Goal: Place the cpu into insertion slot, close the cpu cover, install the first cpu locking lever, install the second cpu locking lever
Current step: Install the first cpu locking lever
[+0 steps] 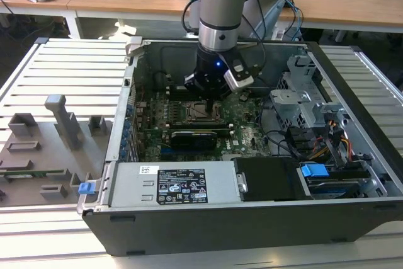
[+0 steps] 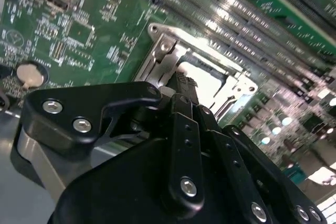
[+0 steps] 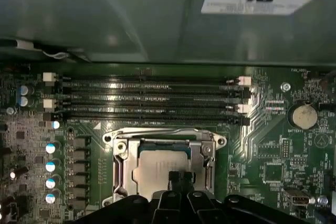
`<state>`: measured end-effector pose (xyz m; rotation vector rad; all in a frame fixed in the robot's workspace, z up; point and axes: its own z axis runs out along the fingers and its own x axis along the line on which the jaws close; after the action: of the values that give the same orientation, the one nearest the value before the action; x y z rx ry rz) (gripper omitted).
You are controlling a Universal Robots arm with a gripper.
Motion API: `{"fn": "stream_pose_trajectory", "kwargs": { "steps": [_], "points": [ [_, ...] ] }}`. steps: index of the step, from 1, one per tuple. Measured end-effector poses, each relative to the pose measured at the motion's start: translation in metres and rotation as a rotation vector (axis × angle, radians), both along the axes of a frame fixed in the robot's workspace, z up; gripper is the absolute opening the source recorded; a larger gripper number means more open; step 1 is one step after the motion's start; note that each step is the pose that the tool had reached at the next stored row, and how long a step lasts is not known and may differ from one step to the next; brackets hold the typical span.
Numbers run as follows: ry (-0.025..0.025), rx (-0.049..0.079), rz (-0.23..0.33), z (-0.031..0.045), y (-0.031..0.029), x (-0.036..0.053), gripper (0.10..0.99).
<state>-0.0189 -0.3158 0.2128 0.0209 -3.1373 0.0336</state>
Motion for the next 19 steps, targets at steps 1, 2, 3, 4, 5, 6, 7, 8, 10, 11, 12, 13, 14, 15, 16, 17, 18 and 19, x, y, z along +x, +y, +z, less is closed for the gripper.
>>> {"fn": "stream_pose_trajectory", "kwargs": {
  "steps": [1, 2, 3, 4, 5, 6, 7, 8, 10, 11, 12, 13, 14, 15, 16, 17, 18, 19],
  "points": [
    [0.0000, 0.000, 0.000, 0.0000, -0.0007, 0.0000, 0.106],
    [-0.0001, 0.000, 0.000, 0.0000, -0.0009, 0.0000, 0.106],
    [0.0001, 0.000, 0.000, 0.0007, -0.0009, 0.0000, 0.106],
    [0.0001, 0.000, 0.000, 0.0016, -0.0010, 0.0000, 0.106],
    [0.0001, 0.000, 0.000, 0.0034, -0.0009, 0.0000, 0.106],
    [0.0001, 0.000, 0.000, 0.0069, -0.0009, 0.0000, 0.106],
    [0.0000, -0.001, 0.000, 0.0105, -0.0009, 0.0000, 0.106],
    [0.0000, -0.001, 0.000, 0.0146, -0.0009, 0.0001, 0.106],
    [0.0000, -0.001, 0.000, 0.0208, -0.0009, 0.0001, 0.106],
    [0.0001, -0.002, 0.000, 0.0244, -0.0009, 0.0001, 0.106],
    [0.0000, -0.002, 0.000, 0.0268, -0.0009, 0.0000, 0.106],
    [0.0001, -0.003, 0.000, 0.0297, -0.0009, 0.0000, 0.106],
    [0.0001, -0.003, 0.000, 0.0322, -0.0009, 0.0001, 0.106],
    [0.0000, -0.003, 0.000, 0.0338, -0.0009, 0.0001, 0.106],
    [0.0000, -0.003, 0.000, 0.0356, -0.0009, 0.0001, 0.106],
    [0.0000, -0.003, 0.000, 0.0376, -0.0009, 0.0001, 0.106],
    [0.0000, -0.003, 0.000, 0.0389, -0.0009, 0.0001, 0.106],
    [0.0000, -0.003, 0.000, 0.0403, -0.0009, 0.0001, 0.106]
  ]
}}
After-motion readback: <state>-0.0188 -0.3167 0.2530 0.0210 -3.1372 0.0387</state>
